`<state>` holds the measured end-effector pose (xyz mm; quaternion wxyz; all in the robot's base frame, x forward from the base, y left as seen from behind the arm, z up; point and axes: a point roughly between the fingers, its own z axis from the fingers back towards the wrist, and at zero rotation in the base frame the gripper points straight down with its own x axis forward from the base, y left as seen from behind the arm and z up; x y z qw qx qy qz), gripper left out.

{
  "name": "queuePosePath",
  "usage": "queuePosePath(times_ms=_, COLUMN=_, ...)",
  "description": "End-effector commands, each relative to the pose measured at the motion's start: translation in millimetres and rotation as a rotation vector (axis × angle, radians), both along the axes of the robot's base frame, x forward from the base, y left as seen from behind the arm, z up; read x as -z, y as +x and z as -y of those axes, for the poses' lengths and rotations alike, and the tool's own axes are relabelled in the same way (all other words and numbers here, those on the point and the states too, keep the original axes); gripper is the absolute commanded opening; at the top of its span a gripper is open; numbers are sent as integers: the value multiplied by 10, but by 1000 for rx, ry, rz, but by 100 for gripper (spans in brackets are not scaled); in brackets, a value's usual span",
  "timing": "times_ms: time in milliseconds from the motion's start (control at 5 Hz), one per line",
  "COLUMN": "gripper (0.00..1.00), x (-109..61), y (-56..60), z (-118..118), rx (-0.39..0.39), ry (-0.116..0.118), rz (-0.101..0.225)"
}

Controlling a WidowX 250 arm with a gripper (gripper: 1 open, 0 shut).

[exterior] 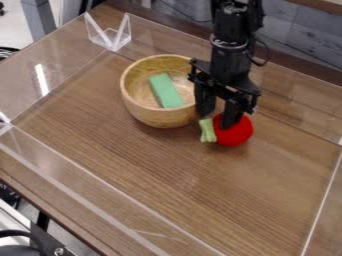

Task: Move the red fruit to the left

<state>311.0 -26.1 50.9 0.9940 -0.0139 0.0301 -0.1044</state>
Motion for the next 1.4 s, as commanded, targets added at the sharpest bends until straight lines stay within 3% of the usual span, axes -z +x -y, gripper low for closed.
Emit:
queuePosePath(times_ms=0, gripper=100, x=-54, y=180, z=-60, rx=-16, ry=3, rz=50)
queuePosePath(times_ms=200, gripper=100, x=80, y=217, z=41, rx=59, ry=0, rz=43)
queuePosePath(times_ms=400, gripper=0, x=199, y=250, z=127, rx=127, ry=-4, rz=39)
queuePosePath(times_ms=600, gripper=0, x=229, y=256, z=104, rx=38, ry=-8, rz=45)
queuePosePath(times_ms=800, gripper=100, x=272, y=253, z=65, rx=-68, ry=-18, rz=40)
queuePosePath(times_ms=1000, gripper=100, x=242, y=170, z=68, rx=-38, ry=-25, rz=32)
queuePosePath(times_ms=1200, gripper=0, x=183, y=220, z=123, rx=-52, ry=-28, rz=33)
